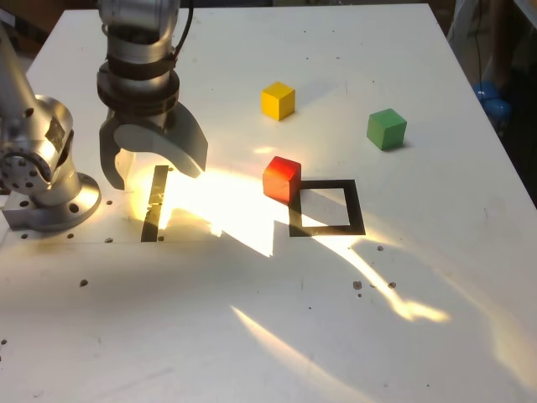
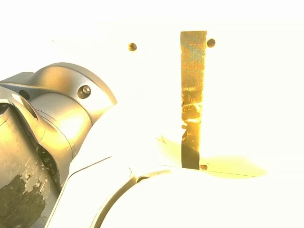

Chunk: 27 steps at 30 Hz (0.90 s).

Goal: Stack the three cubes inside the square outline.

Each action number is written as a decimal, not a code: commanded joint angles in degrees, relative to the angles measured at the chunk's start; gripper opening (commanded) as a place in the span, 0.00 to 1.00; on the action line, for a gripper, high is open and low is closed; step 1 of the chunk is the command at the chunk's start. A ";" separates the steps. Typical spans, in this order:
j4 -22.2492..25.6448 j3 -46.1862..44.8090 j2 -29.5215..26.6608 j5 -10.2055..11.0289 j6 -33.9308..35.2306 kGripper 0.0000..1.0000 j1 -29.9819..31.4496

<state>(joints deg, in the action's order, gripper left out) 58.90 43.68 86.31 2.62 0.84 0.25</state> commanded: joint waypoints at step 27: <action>4.89 8.88 4.09 1.46 -0.64 0.96 3.14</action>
<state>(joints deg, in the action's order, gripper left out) 63.34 51.83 89.78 3.95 0.32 3.16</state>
